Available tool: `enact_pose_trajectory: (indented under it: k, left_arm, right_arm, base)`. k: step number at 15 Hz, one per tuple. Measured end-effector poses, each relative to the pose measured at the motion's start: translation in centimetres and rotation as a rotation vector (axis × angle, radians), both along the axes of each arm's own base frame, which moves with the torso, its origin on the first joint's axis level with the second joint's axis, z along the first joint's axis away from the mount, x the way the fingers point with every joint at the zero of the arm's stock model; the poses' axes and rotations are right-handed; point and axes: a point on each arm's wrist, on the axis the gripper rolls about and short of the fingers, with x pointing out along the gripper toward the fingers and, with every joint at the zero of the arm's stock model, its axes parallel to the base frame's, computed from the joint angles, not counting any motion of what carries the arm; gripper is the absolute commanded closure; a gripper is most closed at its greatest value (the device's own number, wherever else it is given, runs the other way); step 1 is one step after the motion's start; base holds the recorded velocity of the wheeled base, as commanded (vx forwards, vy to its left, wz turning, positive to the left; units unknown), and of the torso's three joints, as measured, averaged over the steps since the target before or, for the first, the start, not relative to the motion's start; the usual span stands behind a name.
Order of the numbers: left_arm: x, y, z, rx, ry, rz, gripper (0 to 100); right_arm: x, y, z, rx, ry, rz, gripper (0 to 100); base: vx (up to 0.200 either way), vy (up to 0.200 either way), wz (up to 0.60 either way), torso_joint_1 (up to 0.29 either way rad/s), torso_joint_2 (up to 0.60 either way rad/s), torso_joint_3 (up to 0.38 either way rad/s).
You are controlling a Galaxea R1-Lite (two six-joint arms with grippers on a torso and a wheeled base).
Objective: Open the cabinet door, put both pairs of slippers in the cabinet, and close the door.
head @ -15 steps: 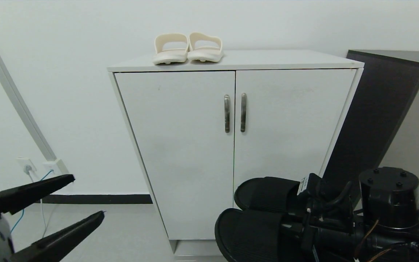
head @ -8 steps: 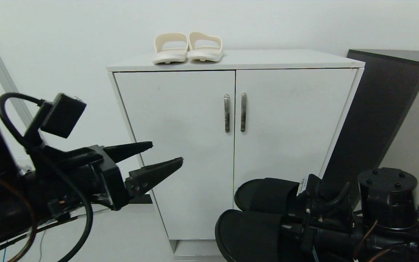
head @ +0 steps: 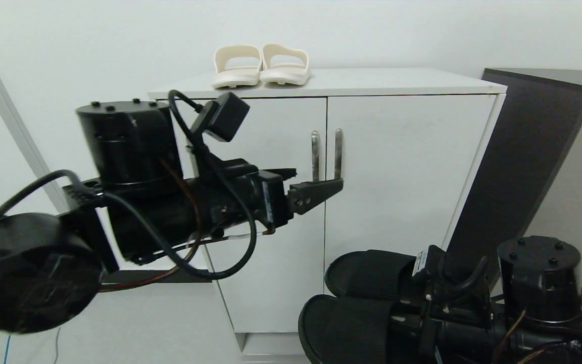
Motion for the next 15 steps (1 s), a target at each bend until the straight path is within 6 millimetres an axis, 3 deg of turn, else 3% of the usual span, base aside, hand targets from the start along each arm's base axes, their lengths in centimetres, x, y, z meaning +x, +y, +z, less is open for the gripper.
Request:
enact_pose_trajectory:
  k: [5,10,15]
  left_arm:
    - [5.0,-4.4,1.0,-0.120,0.078,-0.106,0]
    - [8.6,-4.7,0.1,-0.162,0.133,-0.095,0]
    - [9.6,-4.6,-0.4,-0.162,0.125,0.003,0]
  right_arm:
    - [0.0,0.0,-0.3,-0.009,0.009,-0.001,100]
    - [0.1,0.1,-0.5,-0.013,0.013,-0.001,100]
    - [0.2,0.1,-0.6,-0.015,0.014,0.000,100]
  base:
    - [0.000,0.000,0.00,0.000,0.00,0.000]
    - [0.000,0.000,0.00,0.000,0.00,0.000]
    - [0.000,0.000,0.00,0.000,0.00,0.000]
